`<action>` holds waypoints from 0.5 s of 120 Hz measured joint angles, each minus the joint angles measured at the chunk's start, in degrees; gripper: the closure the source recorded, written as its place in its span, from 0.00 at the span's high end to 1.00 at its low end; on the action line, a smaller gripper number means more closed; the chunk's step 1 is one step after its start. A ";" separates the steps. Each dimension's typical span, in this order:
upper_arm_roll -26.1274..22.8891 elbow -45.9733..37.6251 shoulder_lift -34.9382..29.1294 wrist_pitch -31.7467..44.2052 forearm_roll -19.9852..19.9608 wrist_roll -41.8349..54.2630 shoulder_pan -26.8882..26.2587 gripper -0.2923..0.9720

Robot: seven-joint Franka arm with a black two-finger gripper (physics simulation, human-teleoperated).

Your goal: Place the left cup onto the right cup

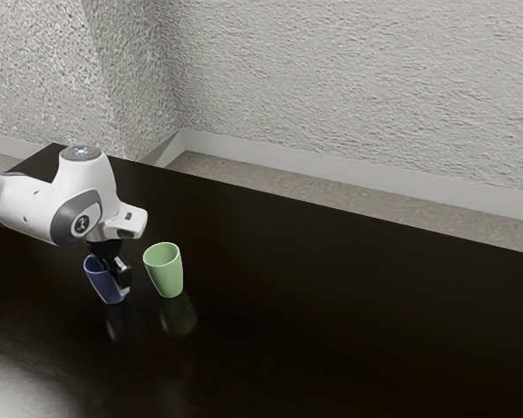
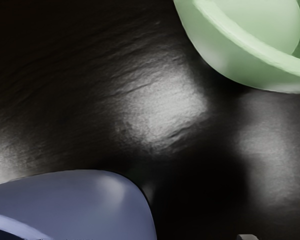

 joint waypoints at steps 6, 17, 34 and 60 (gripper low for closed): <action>0.19 0.00 0.03 0.19 -0.01 0.09 0.09 0.47; 0.29 0.01 0.03 0.43 0.03 0.26 0.14 0.35; 0.55 0.01 -0.04 0.53 0.07 0.46 0.12 0.23; 0.51 0.00 -0.80 0.01 0.12 0.54 0.05 0.18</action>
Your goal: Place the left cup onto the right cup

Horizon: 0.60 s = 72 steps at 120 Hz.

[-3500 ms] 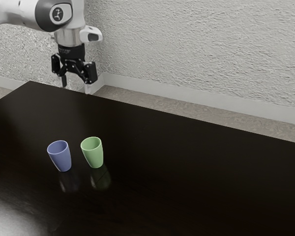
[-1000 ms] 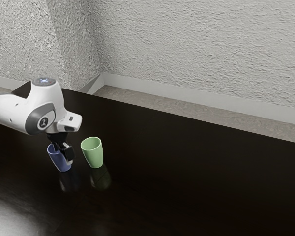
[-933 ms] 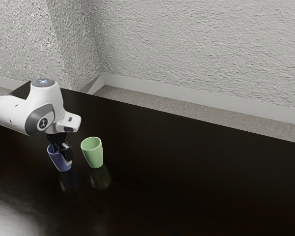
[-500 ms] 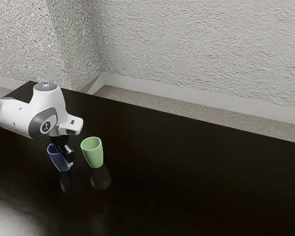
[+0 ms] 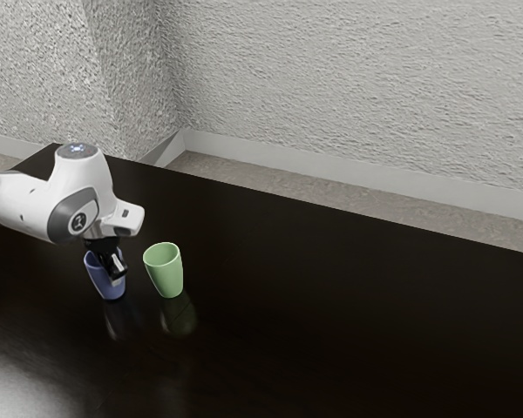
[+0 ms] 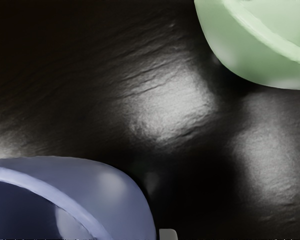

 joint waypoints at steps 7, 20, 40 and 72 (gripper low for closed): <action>-0.01 0.00 -1.05 -0.70 0.02 -0.11 -0.06 0.17; -0.81 0.72 -3.54 -2.94 0.07 -0.64 0.29 0.17; -4.42 2.97 -8.00 -8.03 0.13 -2.67 1.96 0.17; -10.77 8.60 -10.56 -17.12 0.13 -7.01 -0.57 0.17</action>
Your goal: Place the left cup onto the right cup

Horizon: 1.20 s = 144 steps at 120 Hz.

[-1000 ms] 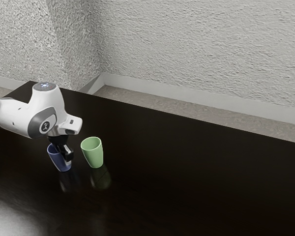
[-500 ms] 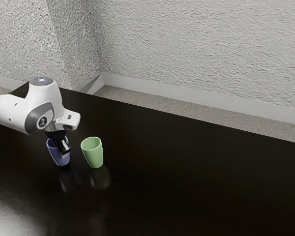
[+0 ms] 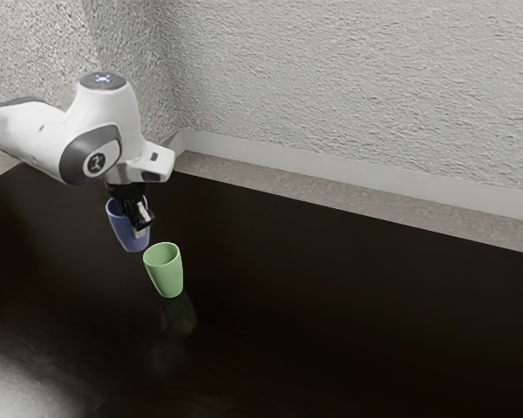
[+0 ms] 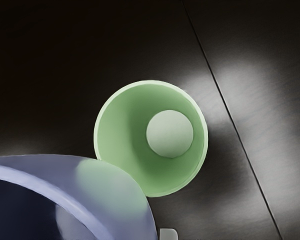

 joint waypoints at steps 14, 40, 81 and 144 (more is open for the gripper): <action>-1.86 0.57 -0.02 -2.11 -0.03 -1.98 0.14 0.17; -3.44 1.77 0.59 -3.83 -0.09 -5.02 0.70 0.17; -5.19 4.28 2.56 -4.51 -0.14 -8.57 0.27 0.16; -5.73 6.42 5.21 -4.66 -0.38 -11.28 0.22 0.16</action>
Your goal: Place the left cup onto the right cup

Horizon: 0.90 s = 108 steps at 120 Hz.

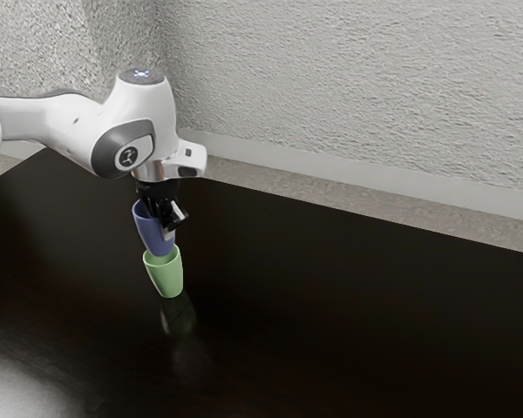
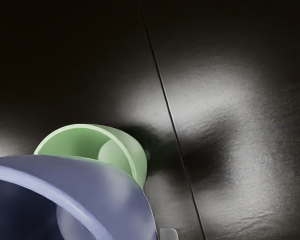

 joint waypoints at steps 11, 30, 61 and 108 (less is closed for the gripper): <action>0.11 0.01 0.12 0.06 0.03 -0.20 -0.12 0.16; 0.65 0.17 0.67 0.21 0.10 -0.41 -0.48 0.16; 1.29 2.01 2.45 0.08 0.41 -0.48 0.66 0.15; 1.69 1.94 3.83 0.37 0.55 -0.65 0.86 0.15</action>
